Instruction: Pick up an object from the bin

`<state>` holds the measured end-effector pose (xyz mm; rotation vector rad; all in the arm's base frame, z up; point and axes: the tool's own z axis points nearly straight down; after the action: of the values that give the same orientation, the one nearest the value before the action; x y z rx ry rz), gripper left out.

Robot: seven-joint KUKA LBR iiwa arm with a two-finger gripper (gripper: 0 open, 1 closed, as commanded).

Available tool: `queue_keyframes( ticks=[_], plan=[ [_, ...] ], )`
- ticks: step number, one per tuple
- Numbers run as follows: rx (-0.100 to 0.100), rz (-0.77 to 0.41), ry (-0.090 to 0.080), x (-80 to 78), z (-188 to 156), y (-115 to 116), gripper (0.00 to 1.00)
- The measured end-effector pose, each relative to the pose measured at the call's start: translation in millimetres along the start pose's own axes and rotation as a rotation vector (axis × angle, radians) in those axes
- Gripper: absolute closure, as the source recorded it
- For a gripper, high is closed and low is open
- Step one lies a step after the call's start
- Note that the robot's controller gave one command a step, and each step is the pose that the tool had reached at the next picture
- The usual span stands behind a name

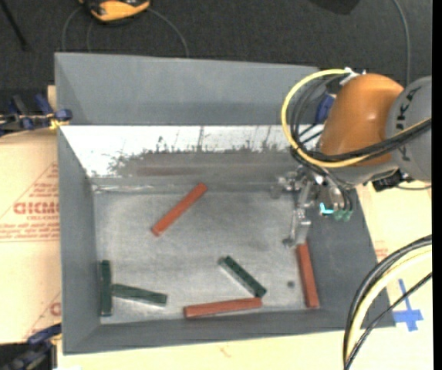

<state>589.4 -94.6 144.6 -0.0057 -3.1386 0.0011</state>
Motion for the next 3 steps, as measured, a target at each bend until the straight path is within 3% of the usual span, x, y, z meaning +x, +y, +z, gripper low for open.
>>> queue_keyframes(
  ticks=[1, 2, 3],
  plan=[
    [0.001, -0.002, -0.008, -2.0, -4.3, 0.3, 0.00],
    [-0.001, 0.003, -0.009, 62.5, 57.8, 70.0, 0.00],
    [-0.002, -0.058, 0.002, 76.8, 58.9, 91.8, 0.00]
  ],
)
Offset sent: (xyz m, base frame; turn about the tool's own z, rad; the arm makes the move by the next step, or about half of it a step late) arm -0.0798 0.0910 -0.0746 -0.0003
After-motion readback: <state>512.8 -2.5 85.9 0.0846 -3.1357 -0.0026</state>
